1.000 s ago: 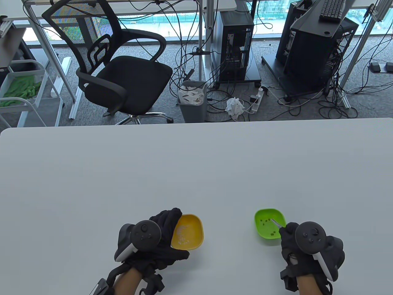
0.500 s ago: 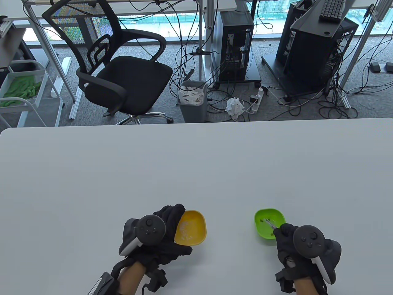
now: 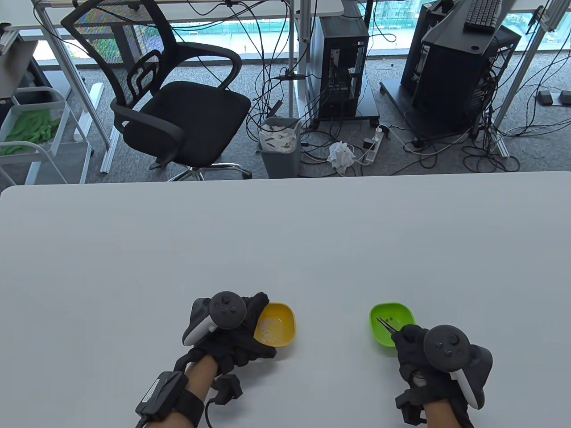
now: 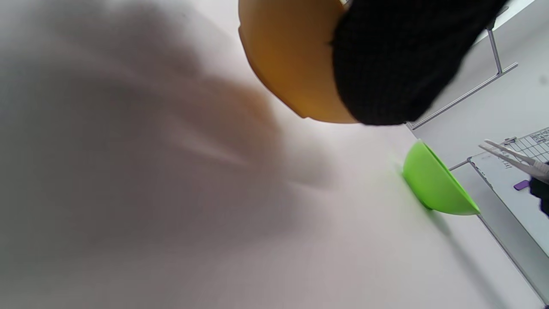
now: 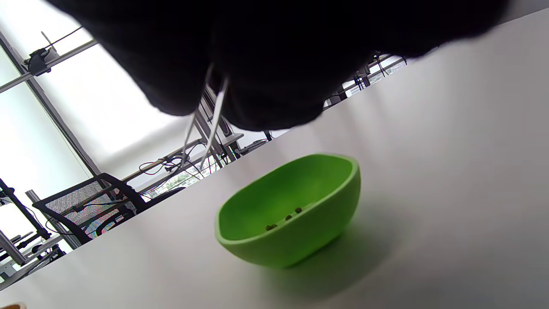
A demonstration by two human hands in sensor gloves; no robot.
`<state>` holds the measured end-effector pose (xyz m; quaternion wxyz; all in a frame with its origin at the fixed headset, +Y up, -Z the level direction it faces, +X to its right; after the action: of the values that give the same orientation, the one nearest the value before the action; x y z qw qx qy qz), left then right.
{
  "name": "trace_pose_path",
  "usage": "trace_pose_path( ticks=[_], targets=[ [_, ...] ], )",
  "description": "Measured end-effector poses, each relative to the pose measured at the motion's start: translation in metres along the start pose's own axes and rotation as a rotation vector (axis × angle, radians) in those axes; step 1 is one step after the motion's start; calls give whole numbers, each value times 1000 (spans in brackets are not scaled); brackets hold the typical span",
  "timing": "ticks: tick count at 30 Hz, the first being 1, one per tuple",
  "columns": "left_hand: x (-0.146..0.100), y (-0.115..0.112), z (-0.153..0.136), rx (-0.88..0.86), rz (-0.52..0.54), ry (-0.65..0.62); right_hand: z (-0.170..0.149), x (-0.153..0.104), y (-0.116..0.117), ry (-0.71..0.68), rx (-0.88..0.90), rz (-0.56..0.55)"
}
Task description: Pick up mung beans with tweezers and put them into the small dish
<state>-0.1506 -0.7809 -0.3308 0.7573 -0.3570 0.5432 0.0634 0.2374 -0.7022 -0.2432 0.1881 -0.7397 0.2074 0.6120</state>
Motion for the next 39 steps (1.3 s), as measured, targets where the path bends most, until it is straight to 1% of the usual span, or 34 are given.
trace_pose_path(
  ticks=[2, 5, 7, 15, 18, 22, 24, 27, 29, 33, 39],
  targets=[
    [1, -2, -6, 2, -22, 25, 0, 1, 1, -2, 12, 9],
    [2, -3, -12, -30, -18, 40, 2, 0, 2, -11, 12, 16],
    [2, -3, -13, -21, -21, 50, 3, 0, 3, -16, 18, 20],
    [2, -3, -12, -27, -8, 40, 0, 2, 5, -1, 31, 31],
    [-3, 0, -10, -18, 4, 23, 0, 1, 4, -5, 36, 27],
    [-15, 10, 4, 51, 62, -16, 0, 2, 5, -8, 41, 34],
    [-24, 15, 14, 100, 88, -33, -2, 3, 6, -5, 46, 38],
    [-38, 19, 27, 122, 123, -49, -3, 2, 5, -5, 56, 37],
    [-49, 19, 35, 145, 135, -40, -2, 1, 5, -10, 60, 32],
    [-72, 21, 50, 251, 213, -28, -1, 0, 4, -21, 63, 23],
    [-96, 18, 61, 313, 265, 28, -1, 0, 5, -21, 62, 9]
  ],
)
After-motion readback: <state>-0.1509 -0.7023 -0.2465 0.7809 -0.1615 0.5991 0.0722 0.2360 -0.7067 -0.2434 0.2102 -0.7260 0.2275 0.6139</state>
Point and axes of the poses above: the tracker on the back of each hand, its own z axis roughly to the thumb side, its own x axis roughly from the wrist to the fingertips, y = z × x, the point moved 2 cm from there along x, roughly from the wrist to the fingertips, and after that the axes turned 6 degrees about z, right-handed, at the moved point
